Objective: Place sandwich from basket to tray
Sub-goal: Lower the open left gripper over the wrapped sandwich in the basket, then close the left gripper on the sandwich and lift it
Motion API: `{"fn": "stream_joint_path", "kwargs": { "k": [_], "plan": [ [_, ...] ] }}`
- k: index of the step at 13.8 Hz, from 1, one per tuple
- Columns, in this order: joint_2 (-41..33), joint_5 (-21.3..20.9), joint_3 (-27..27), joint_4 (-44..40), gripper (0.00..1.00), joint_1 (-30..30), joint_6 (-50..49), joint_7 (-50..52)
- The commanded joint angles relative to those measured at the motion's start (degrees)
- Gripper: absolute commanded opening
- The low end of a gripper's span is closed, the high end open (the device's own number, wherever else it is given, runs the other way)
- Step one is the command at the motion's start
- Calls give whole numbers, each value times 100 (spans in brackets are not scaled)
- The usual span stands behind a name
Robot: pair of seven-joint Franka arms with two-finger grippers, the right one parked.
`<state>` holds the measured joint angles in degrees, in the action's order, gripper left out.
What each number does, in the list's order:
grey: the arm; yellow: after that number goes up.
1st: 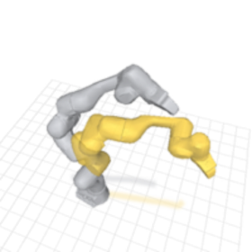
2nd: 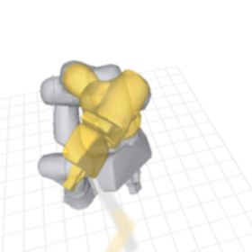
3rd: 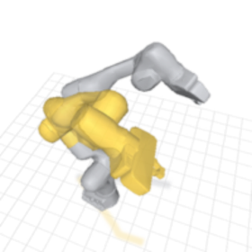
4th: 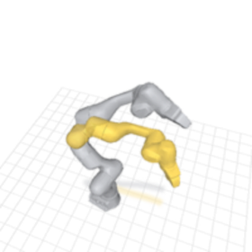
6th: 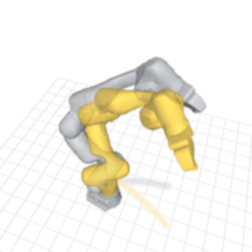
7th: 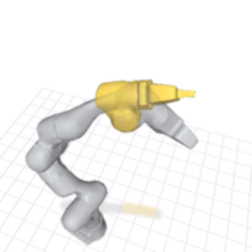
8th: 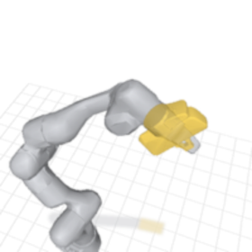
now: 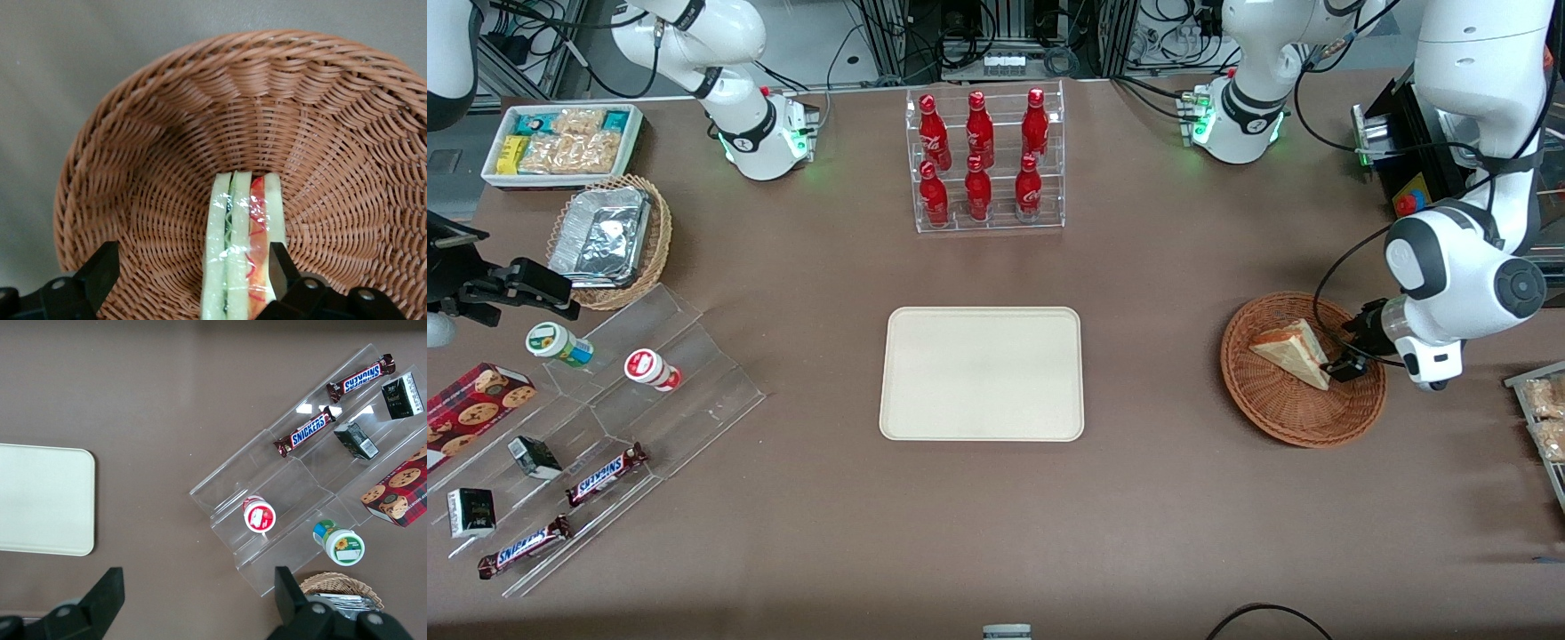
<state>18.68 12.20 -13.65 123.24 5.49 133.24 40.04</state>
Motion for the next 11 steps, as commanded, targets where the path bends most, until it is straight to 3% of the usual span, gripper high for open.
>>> {"fn": "stream_joint_path", "kwargs": {
  "k": [1,9,10,11],
  "plan": [
    [57,72,-24,-46,99,241,105,347],
    [119,63,-33,279,98,548,324,435],
    [136,55,-33,288,90,593,334,444],
    [136,46,-33,279,76,611,325,426]
  ]
}}
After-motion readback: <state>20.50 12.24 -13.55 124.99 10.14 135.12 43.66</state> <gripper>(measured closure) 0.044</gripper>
